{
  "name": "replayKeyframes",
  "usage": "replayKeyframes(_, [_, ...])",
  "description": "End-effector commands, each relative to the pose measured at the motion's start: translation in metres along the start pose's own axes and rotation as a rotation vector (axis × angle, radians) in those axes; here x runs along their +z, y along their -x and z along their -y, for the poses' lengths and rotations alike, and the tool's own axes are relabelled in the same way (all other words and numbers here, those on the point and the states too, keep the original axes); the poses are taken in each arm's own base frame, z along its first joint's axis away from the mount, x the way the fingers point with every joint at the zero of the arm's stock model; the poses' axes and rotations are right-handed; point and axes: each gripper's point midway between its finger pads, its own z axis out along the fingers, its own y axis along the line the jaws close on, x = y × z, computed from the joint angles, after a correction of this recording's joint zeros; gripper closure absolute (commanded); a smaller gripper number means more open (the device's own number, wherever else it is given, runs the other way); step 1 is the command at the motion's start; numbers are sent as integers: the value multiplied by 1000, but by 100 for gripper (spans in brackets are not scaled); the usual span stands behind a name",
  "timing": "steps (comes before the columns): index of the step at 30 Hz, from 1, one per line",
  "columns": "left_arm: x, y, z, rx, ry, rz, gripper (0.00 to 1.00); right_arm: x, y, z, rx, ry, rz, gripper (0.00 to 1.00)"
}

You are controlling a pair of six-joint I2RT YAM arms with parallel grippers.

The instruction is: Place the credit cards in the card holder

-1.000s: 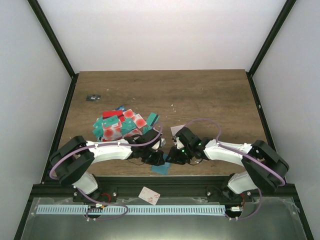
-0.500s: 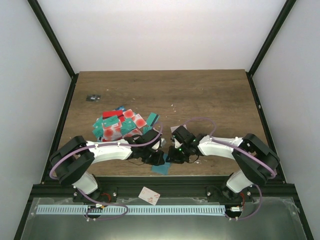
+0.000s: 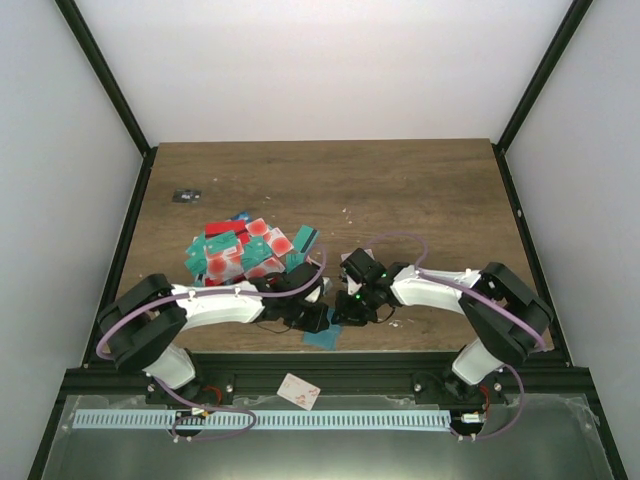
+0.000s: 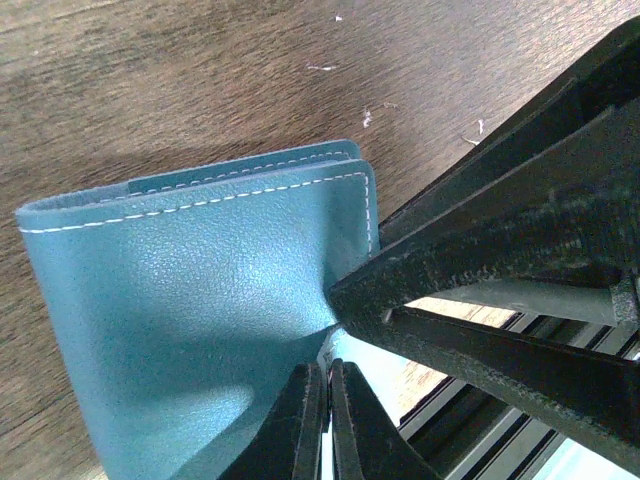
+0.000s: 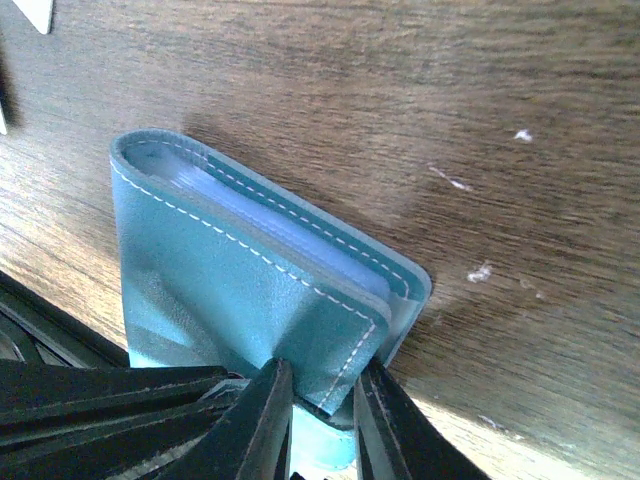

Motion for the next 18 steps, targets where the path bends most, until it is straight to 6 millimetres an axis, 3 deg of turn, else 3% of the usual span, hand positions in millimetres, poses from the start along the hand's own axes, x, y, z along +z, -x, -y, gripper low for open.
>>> replayKeyframes(1, [14, -54, -64, -79, 235, -132, 96, 12, -1, 46, 39, -187, 8, 80])
replayKeyframes(12, [17, -131, -120, -223, 337, -203, 96, 10, 0, 54, 55, -224, 19, 79])
replayKeyframes(18, [18, -157, -148, -251, 417, -262, 96, 9, 3, 57, 63, -240, 19, 79])
